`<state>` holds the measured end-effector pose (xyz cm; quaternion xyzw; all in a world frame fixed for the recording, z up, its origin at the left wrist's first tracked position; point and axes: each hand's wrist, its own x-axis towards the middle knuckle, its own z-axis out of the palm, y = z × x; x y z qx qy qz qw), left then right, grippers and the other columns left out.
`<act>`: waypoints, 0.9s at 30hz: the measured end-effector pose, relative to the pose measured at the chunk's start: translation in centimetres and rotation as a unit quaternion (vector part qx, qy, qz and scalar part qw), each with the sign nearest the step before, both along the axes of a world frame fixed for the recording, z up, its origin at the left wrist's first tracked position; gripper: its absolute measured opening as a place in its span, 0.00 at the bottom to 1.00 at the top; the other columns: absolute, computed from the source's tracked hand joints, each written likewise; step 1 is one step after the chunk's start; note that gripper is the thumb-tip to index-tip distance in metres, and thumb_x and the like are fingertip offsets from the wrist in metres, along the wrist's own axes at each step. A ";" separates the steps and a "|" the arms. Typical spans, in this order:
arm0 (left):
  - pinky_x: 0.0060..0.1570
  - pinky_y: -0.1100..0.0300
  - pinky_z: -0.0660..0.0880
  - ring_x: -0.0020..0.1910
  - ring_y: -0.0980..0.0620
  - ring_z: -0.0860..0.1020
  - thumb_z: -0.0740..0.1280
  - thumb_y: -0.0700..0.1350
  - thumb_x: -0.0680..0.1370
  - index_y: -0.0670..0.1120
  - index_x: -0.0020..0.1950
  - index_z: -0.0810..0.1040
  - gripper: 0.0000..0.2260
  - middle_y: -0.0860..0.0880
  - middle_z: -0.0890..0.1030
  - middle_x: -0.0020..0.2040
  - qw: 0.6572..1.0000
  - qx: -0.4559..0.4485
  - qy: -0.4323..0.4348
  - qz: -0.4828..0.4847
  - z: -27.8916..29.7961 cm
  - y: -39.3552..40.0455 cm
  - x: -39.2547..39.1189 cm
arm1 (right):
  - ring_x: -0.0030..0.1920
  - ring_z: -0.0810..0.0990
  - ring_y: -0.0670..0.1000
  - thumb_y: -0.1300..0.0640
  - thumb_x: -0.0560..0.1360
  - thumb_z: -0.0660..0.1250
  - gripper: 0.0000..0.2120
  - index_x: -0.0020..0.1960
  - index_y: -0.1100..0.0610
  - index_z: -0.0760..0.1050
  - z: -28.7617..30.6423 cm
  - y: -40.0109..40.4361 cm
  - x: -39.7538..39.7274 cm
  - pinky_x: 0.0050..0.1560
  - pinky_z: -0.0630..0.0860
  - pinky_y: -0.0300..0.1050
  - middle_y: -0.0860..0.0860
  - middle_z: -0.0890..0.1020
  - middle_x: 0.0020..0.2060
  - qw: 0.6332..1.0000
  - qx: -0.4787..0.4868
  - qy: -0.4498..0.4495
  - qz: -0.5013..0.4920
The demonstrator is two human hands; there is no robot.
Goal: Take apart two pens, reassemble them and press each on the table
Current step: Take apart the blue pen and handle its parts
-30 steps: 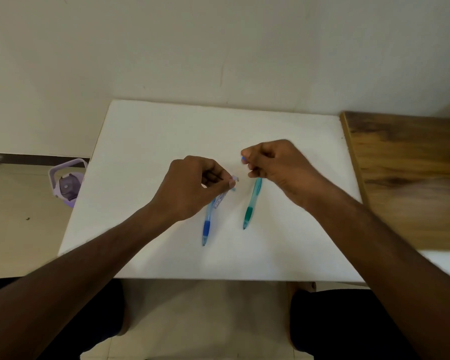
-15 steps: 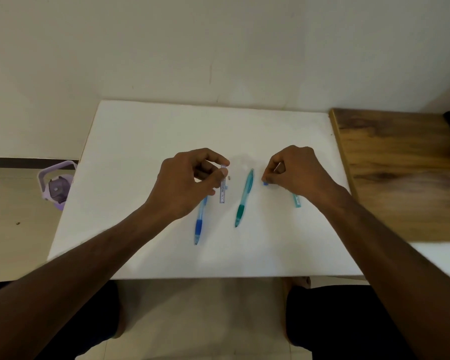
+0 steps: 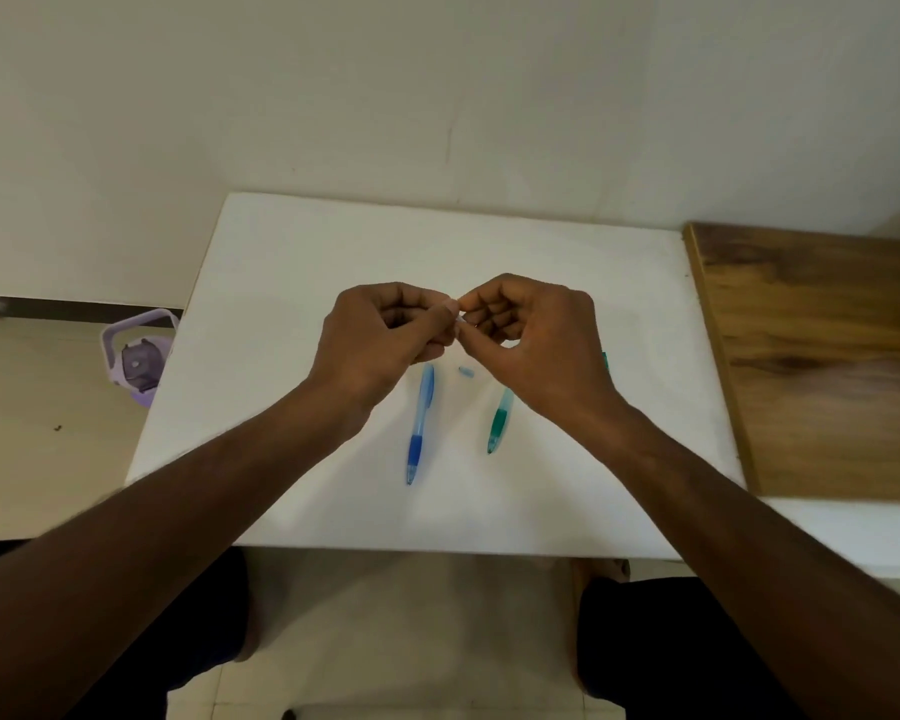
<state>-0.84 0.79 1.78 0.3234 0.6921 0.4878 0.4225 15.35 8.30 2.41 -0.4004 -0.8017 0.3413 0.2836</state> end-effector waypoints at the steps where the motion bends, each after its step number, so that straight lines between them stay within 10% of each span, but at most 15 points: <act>1: 0.57 0.52 0.85 0.50 0.51 0.89 0.73 0.53 0.81 0.45 0.58 0.86 0.13 0.48 0.90 0.48 0.997 0.008 -0.071 0.021 0.0 0.1 -0.1 | 0.41 0.86 0.44 0.51 0.76 0.78 0.09 0.51 0.54 0.87 0.2 0.0 0.0 0.45 0.82 0.32 0.44 0.87 0.40 1.000 0.005 0.010 -0.001; 6: 0.71 0.48 0.76 0.71 0.42 0.80 0.55 0.71 0.81 0.37 0.76 0.74 0.41 0.39 0.80 0.72 0.819 0.118 -0.559 0.047 0.3 -0.2 -0.5 | 0.41 0.84 0.47 0.54 0.75 0.79 0.06 0.48 0.56 0.87 0.9 -1.2 -0.5 0.45 0.82 0.40 0.46 0.87 0.41 0.995 0.063 0.050 0.063; 27: 0.67 0.45 0.79 0.75 0.45 0.73 0.45 0.77 0.79 0.40 0.82 0.66 0.48 0.40 0.73 0.77 0.767 0.205 -0.608 -0.024 0.2 0.4 0.9 | 0.41 0.82 0.47 0.54 0.75 0.78 0.11 0.53 0.61 0.87 1.4 -1.2 0.1 0.50 0.74 0.26 0.53 0.88 0.45 0.983 0.133 0.004 0.126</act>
